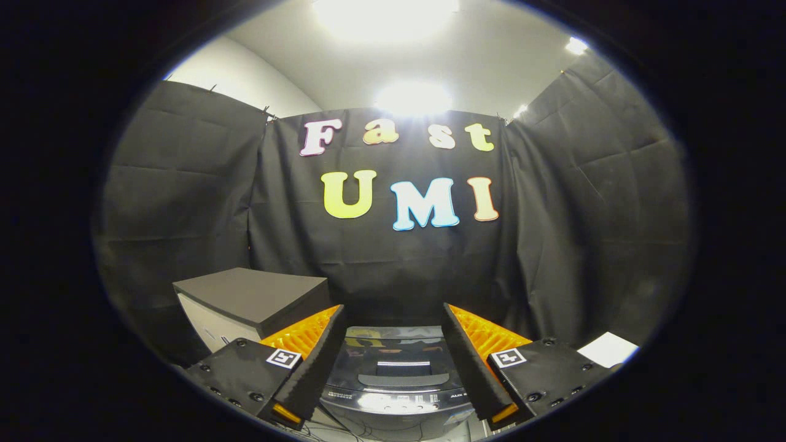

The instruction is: Put the clothes into the washing machine and then close the washing machine lid.

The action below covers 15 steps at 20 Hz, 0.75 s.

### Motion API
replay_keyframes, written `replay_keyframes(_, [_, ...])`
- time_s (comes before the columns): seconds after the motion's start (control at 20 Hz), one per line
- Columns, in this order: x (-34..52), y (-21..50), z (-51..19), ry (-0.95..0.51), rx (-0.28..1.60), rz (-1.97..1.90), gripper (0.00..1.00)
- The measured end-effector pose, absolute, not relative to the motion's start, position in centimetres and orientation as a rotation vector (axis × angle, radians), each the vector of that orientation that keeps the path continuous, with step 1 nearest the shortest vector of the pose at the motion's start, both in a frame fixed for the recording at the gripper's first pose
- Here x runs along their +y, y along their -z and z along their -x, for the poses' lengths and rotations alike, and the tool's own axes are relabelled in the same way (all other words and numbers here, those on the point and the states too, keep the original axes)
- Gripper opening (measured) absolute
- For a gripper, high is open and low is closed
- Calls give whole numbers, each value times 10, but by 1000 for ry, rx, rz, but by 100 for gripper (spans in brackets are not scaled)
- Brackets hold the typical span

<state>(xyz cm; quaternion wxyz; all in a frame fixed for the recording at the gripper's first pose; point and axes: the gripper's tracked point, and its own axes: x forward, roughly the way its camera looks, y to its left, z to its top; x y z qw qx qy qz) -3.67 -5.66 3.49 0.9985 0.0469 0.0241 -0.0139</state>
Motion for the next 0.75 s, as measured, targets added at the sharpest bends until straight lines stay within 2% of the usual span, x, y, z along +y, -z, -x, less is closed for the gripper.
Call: replay_keyframes(0.75, [-68,-18,76,9,53,-101,96])
